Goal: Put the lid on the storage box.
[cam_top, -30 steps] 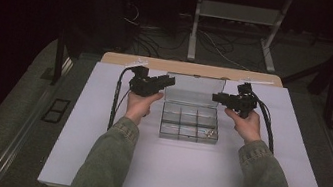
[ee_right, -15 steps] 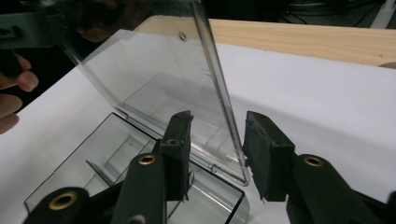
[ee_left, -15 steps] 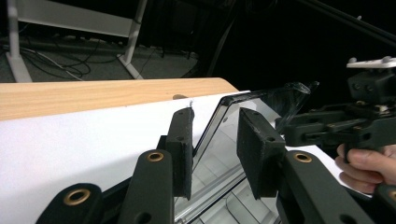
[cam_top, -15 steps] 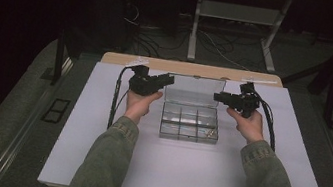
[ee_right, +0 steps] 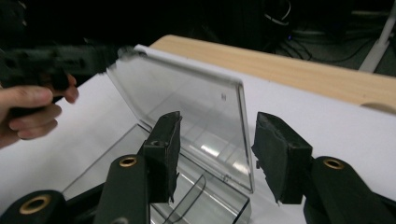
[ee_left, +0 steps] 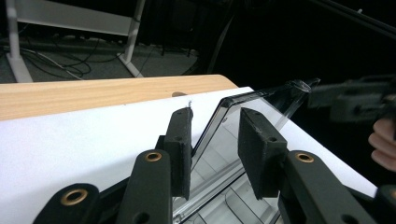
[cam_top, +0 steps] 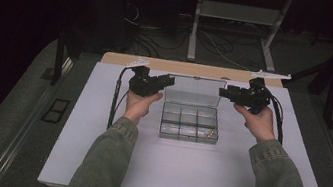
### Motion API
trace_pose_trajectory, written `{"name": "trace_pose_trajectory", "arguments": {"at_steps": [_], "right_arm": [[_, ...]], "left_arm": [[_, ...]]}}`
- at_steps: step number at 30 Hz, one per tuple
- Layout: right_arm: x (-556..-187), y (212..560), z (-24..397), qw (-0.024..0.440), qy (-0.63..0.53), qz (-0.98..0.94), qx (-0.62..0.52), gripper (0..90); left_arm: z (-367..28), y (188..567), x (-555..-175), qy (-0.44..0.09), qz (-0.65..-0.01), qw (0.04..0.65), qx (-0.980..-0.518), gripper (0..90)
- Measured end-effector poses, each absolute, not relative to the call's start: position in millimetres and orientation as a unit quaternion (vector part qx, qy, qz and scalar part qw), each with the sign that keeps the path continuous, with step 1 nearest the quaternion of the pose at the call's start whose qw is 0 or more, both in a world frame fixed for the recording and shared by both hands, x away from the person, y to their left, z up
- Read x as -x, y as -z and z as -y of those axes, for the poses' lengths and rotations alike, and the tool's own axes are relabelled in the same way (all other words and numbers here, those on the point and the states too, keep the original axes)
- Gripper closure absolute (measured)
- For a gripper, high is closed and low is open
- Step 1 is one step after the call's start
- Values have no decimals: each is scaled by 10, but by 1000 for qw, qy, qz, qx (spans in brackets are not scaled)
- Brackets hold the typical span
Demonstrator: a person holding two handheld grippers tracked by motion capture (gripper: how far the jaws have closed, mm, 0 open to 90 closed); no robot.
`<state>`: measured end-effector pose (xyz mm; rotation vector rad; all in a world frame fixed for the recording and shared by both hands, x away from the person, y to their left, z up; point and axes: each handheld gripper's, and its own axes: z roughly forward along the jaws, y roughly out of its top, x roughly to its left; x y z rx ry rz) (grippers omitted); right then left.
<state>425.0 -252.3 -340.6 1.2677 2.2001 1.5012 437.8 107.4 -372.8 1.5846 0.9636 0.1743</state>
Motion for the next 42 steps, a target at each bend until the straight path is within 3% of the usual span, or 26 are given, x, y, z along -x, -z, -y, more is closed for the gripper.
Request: {"name": "trace_pose_trajectory", "arguments": {"at_steps": [10, 20, 23, 42], "right_arm": [[-4250, 3038, 2571, 92, -519, -741, -415, 467], [-4235, 2985, 2398, 109, -530, -735, -409, 827], [-4260, 3046, 2326, 103, -519, -743, -410, 882], [-4206, 3329, 2070, 76, -466, -791, -388, 895]], "left_arm": [[-1078, 3762, -4294, -84, -405, 607, -679, 634], [-1066, 3781, -4151, -110, -380, 604, -691, 619], [-1067, 3796, -4115, -111, -377, 607, -691, 608], [-1044, 3839, -3891, -110, -366, 590, -711, 488]]}}
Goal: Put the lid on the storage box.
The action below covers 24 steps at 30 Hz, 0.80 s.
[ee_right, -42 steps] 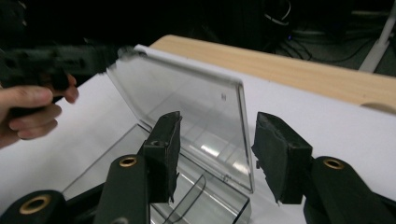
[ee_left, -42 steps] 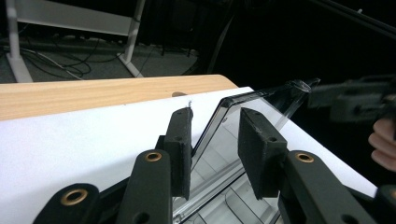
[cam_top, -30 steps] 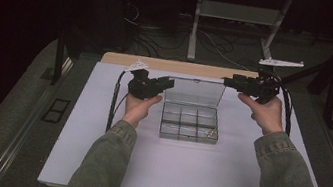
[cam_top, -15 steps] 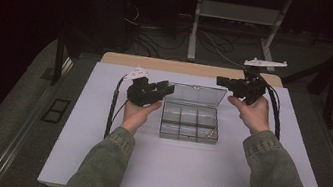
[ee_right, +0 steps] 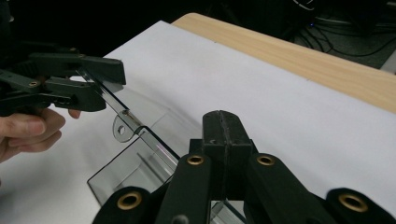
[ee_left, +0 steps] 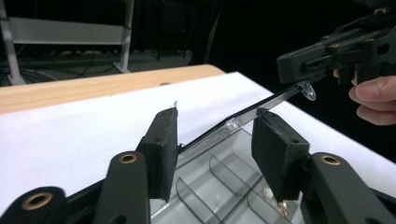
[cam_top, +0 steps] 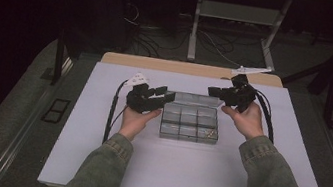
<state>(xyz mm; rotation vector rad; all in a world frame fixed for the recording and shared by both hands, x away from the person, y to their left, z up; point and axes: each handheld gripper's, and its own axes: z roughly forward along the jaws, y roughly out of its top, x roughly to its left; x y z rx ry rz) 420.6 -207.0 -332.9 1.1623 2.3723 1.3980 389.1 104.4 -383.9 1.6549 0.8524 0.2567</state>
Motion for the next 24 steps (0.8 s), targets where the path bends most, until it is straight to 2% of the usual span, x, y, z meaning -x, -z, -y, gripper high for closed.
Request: {"name": "trace_pose_trajectory", "arguments": {"at_steps": [8, 24], "right_arm": [[-4104, 3437, 2096, 60, -475, -791, -382, 895], [-3949, 3704, 2138, 33, -486, -784, -384, 895]], "left_arm": [[-1034, 3886, -3809, -113, -369, 574, -722, 422], [-1063, 4099, -3671, -94, -385, 546, -738, 410]]}}
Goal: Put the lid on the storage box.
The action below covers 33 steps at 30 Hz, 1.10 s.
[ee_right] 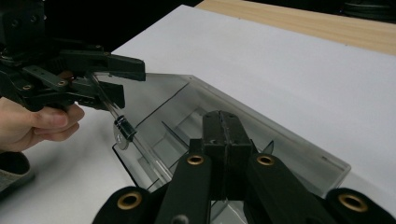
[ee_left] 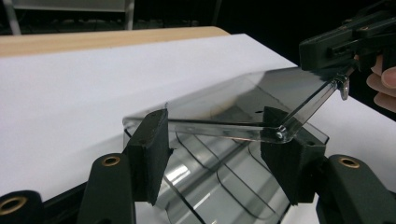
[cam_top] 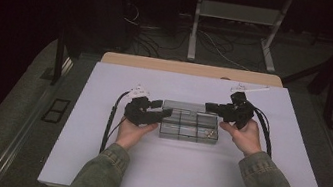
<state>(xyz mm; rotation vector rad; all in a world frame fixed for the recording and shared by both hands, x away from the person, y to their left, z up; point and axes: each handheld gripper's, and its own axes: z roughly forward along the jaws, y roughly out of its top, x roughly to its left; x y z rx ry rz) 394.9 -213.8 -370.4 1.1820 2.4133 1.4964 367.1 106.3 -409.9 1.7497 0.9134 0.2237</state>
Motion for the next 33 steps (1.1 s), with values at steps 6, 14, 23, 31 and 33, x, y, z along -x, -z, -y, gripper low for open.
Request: {"name": "trace_pose_trajectory", "arguments": {"at_steps": [6, 14, 23, 31, 33], "right_arm": [[-3907, 3783, 2146, 28, -489, -782, -385, 895], [-3859, 3880, 2154, 27, -494, -778, -387, 894], [-3794, 3982, 2188, 30, -492, -777, -392, 837], [-3658, 3955, 2251, 56, -493, -773, -394, 591], [-3617, 3941, 2276, 56, -494, -773, -394, 521]], "left_arm": [[-1069, 4155, -3627, -90, -382, 534, -749, 409], [-1079, 4223, -3573, -78, -388, 522, -755, 410], [-1172, 4246, -3478, -69, -378, 494, -780, 415], [-1260, 4223, -3372, -64, -370, 493, -785, 287], [-1299, 4210, -3351, -62, -369, 496, -783, 266]]}}
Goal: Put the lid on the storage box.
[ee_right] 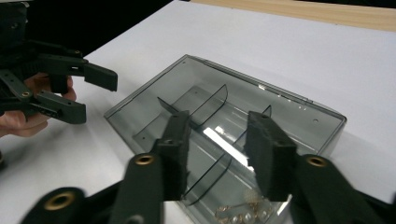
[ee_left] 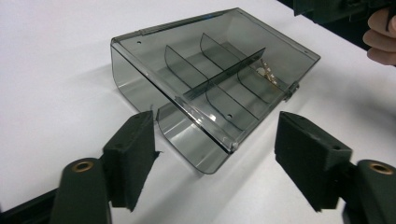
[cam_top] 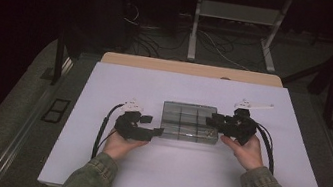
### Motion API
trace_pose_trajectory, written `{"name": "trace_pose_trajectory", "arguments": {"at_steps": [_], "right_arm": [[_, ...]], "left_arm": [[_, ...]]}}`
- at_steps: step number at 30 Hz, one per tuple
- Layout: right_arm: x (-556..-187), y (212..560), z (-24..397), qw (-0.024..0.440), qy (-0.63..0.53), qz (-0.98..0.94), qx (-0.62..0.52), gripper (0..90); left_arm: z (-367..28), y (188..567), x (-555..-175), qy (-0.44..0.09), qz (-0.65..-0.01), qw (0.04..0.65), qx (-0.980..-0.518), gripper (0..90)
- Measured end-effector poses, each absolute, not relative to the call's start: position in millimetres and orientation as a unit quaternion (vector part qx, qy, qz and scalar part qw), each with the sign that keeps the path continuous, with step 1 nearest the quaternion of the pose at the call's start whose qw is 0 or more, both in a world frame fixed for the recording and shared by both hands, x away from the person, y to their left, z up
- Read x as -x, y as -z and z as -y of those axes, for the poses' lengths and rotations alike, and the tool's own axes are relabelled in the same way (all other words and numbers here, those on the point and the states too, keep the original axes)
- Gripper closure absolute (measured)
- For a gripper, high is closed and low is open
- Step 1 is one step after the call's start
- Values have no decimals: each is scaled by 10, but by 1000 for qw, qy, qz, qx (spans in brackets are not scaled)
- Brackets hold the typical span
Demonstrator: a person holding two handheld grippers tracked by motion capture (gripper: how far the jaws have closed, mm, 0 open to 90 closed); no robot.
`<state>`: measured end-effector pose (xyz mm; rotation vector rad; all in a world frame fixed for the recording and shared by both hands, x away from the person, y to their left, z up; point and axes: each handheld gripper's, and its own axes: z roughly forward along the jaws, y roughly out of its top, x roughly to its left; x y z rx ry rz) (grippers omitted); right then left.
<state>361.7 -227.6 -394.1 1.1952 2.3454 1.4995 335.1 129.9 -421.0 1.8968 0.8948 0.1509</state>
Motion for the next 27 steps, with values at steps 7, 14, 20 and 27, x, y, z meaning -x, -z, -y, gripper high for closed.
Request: {"name": "trace_pose_trajectory", "arguments": {"at_steps": [7, 14, 20, 27], "right_arm": [[-3432, 3921, 2376, 63, -490, -776, -392, 275], [-3204, 3932, 2475, 67, -490, -776, -391, 125], [-3043, 4011, 2589, 51, -480, -783, -392, 76], [-2883, 4116, 2719, 45, -471, -783, -404, 5]], "left_arm": [[-1434, 4201, -3254, -51, -375, 516, -768, 217], [-1542, 4171, -3129, -46, -373, 530, -760, 159], [-1647, 4147, -2996, -48, -374, 544, -750, 130], [-1718, 4176, -2911, -35, -380, 542, -749, 0]]}}
